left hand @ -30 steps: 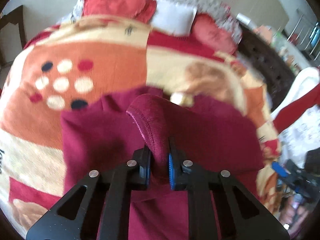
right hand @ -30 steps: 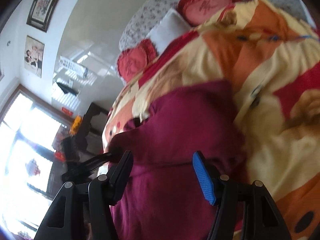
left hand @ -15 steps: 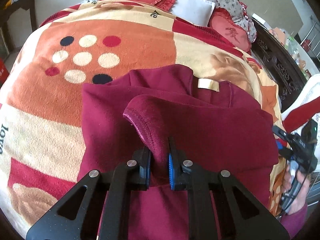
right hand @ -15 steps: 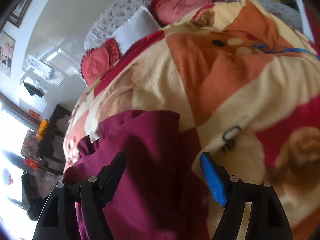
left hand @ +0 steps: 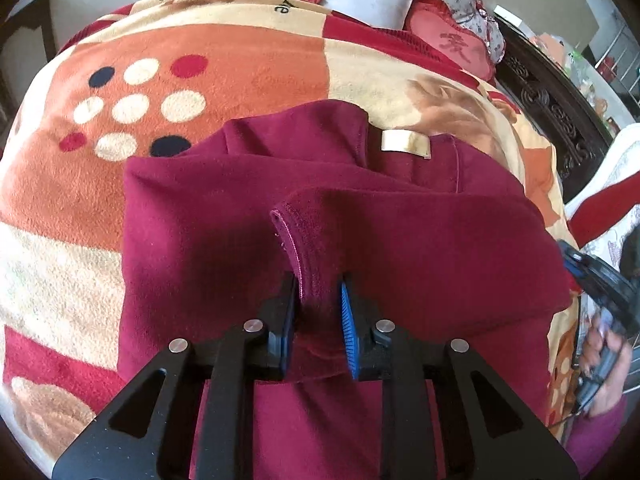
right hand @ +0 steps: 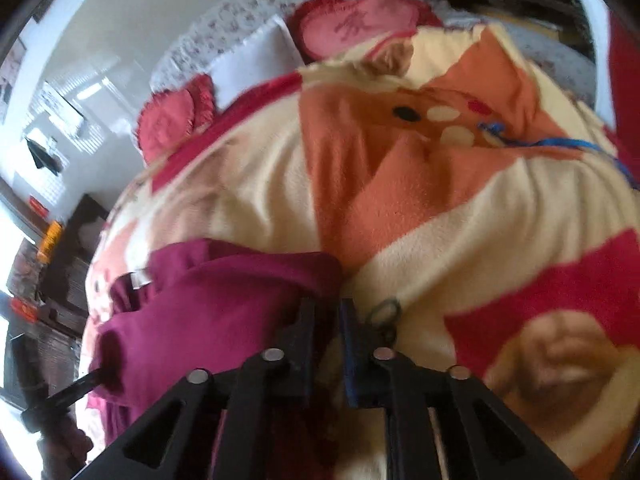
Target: Fold small clothes
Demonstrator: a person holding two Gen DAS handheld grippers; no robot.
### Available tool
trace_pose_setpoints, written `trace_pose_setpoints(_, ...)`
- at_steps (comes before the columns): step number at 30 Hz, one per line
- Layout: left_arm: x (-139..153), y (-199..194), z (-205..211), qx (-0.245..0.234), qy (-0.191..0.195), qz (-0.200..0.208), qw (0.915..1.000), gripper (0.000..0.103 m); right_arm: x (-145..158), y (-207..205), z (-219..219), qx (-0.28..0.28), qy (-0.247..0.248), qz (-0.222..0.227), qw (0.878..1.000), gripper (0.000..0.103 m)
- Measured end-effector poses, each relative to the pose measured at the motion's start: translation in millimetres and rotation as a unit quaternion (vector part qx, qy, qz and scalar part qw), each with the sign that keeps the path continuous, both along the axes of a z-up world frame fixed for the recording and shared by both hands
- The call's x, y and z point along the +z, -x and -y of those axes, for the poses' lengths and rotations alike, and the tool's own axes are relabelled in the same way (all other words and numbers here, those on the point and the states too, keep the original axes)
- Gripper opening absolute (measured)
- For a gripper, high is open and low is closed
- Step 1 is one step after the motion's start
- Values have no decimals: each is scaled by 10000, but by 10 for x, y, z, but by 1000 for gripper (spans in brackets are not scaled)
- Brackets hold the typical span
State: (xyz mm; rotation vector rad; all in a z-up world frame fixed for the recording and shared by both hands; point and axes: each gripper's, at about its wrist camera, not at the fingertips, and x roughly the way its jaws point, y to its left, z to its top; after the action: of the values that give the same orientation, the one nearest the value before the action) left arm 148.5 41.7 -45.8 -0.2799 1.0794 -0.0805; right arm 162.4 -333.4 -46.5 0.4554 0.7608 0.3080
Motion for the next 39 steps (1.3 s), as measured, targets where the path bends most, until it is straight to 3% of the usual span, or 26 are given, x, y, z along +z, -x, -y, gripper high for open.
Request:
trace_pose_setpoints(2, -4, -14, -27, 43, 38, -3, 10000, 20, 58, 203, 31, 73, -259, 191, 9995, 52)
trace_pose_setpoints(4, -17, -22, -30, 81, 36, -19, 10000, 20, 56, 290, -95, 440, -368, 225, 9981, 53)
trace_pose_setpoints(5, -21, -22, -29, 94, 31, -16, 9999, 20, 14, 318, -211, 633, -161, 120, 9978, 49)
trace_pose_setpoints(6, -26, -13, -28, 108, 33, -8, 9999, 20, -23, 312, -300, 661, 118, 2, 9977, 32)
trace_pose_setpoints(7, -30, -1, -34, 119, 45, -7, 9999, 20, -109, 334, -371, 628, 537, -159, 9965, 26)
trace_pose_setpoints(11, -1, 37, -52, 113, 18, 13, 9999, 20, -318, 520, -376, 721, 785, -341, 9937, 22)
trace_pose_setpoints(15, 41, 49, -80, 177, 7, 74, 9998, 20, -109, 623, -181, 586, 613, -127, 9963, 23)
trace_pose_setpoints(16, 39, 47, -89, 200, 21, 74, 9998, 20, -9, 609, -69, 404, 374, 42, 9985, 24)
trace_pose_setpoints(18, 25, 43, -96, 235, 53, 39, 9997, 20, 101, 528, 24, 150, 182, 121, 9996, 52)
trace_pose_setpoints(22, 3, 45, -65, 226, -25, 15, 9997, 20, 95, 86, -73, 165, 14, -19, 9999, 54)
trace_pose_setpoints(23, -7, 45, -61, 223, -39, 2, 9997, 20, 78, 32, -119, 232, 38, -43, 9997, 54)
trace_pose_setpoints(25, -24, 35, -71, 234, -5, -36, 9997, 20, 34, -138, -276, 387, 424, -33, 9983, 32)
trace_pose_setpoints(26, -24, 36, -79, 244, 27, -51, 9997, 20, 8, -184, -357, 307, 949, -9, 9950, 18)
trace_pose_setpoints(27, -11, 42, -84, 239, 36, -44, 9997, 20, -29, -200, -388, 161, 1253, -30, 9920, 18)
trace_pose_setpoints(32, 99, 114, -101, 250, -46, 100, 9996, 20, 9, -28, -205, -285, 891, -135, 9955, 18)
trace_pose_setpoints(36, 52, 125, -82, 237, -109, 76, 9996, 31, 89, 318, -293, 271, 570, 140, 9979, 19)
trace_pose_setpoints(39, -84, 122, -60, 177, -42, -236, 9996, 33, -106, 320, -539, 542, 1222, -187, 9909, 28)
